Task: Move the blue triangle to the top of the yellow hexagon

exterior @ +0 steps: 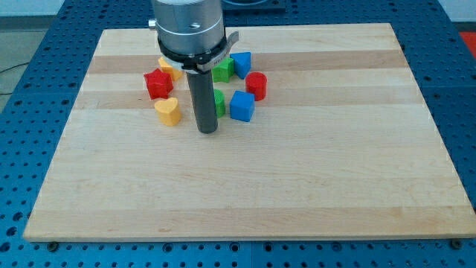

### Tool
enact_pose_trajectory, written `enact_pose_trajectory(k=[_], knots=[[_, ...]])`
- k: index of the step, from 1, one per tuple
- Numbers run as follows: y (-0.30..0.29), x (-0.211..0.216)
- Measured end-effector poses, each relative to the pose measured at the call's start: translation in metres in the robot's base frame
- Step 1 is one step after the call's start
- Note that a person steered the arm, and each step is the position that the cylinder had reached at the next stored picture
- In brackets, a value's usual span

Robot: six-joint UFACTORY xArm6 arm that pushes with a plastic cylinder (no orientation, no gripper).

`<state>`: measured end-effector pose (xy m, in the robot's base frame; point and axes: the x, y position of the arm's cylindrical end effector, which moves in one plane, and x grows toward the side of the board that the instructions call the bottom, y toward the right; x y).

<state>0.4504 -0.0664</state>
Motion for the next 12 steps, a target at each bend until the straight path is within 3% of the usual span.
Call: enact_pose_trajectory(k=[3,5,11,12], knots=[[0.03,-0.005],[0.086,0.03],[0.068,0.041],[0.015,0.041]])
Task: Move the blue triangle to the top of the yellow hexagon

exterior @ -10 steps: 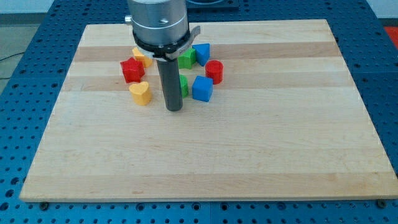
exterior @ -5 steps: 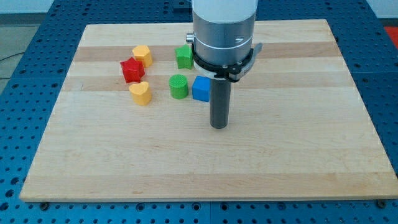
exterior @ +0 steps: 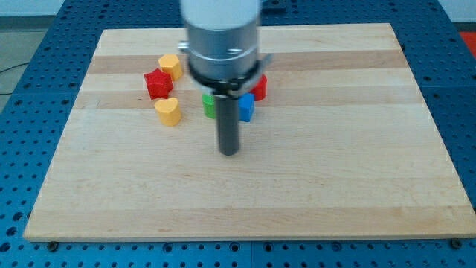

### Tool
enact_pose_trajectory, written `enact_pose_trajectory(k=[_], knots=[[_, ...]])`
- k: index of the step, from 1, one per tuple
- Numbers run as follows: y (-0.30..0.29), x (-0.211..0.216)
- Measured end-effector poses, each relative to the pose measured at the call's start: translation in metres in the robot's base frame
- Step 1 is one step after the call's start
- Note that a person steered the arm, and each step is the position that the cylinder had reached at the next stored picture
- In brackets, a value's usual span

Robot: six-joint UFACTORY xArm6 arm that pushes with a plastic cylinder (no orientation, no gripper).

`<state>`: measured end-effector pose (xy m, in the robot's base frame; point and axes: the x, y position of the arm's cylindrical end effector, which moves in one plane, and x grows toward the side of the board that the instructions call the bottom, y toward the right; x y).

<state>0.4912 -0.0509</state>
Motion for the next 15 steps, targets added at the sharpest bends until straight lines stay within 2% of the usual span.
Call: enact_pose_trajectory(k=[2,3,4,6,8,9,10,13,15], knots=[[-0.089,-0.044],[-0.095,-0.056],[-0.038,-0.042],[-0.011,-0.055],[0.045,-0.061],[0.057,-0.098],[0.042,-0.152],[0.068,-0.187],[0.002,-0.18]])
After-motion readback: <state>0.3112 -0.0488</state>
